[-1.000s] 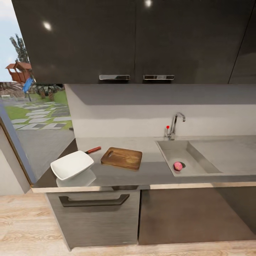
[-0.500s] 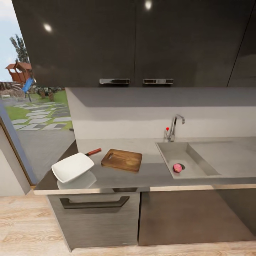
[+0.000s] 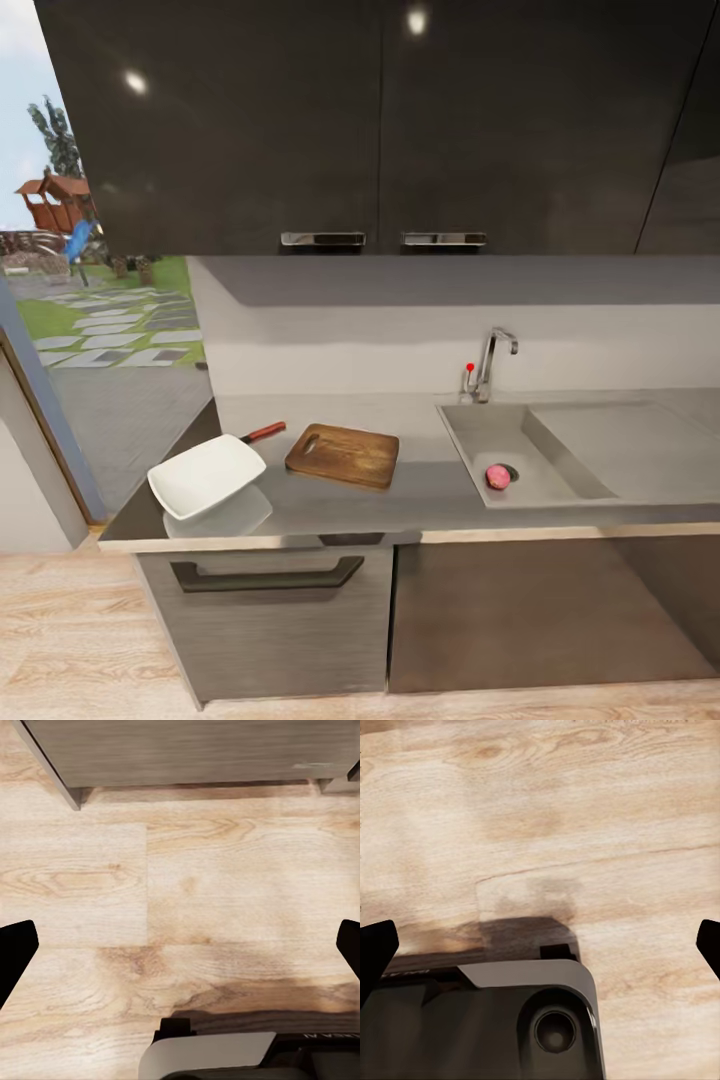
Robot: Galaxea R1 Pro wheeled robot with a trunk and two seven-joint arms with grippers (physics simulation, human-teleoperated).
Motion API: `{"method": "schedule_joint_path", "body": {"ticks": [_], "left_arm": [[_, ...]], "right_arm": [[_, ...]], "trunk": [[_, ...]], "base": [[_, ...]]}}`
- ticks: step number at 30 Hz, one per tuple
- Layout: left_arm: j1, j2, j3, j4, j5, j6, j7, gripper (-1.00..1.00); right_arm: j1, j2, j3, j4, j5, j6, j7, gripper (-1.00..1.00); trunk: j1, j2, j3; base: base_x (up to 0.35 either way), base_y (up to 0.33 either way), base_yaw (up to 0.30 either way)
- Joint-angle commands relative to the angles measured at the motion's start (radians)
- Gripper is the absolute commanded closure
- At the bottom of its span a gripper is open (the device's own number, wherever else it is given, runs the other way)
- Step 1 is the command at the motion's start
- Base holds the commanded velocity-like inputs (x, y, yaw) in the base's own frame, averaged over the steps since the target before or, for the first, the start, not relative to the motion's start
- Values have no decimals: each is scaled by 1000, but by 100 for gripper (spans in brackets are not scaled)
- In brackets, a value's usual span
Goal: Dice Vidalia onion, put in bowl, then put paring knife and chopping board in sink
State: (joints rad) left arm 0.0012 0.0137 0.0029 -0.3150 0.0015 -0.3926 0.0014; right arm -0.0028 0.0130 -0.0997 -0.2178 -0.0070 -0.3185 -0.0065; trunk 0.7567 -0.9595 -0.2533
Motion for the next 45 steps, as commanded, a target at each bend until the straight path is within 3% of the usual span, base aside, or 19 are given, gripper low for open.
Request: {"method": "schedule_joint_path", "body": {"ticks": [1, 45], "left_arm": [[0, 0, 0, -1, 0, -2, 0, -100], [0, -1, -1, 2, 0, -2, 0, -100]], "right_arm": [[0, 1, -5, 0, -1, -3, 0, -100], [0, 1, -5, 0, -1, -3, 0, -100]], "trunk": [[-4, 7, 2], [-173, 315, 140]], "base": [[0, 0, 0], [0, 0, 0]]}}
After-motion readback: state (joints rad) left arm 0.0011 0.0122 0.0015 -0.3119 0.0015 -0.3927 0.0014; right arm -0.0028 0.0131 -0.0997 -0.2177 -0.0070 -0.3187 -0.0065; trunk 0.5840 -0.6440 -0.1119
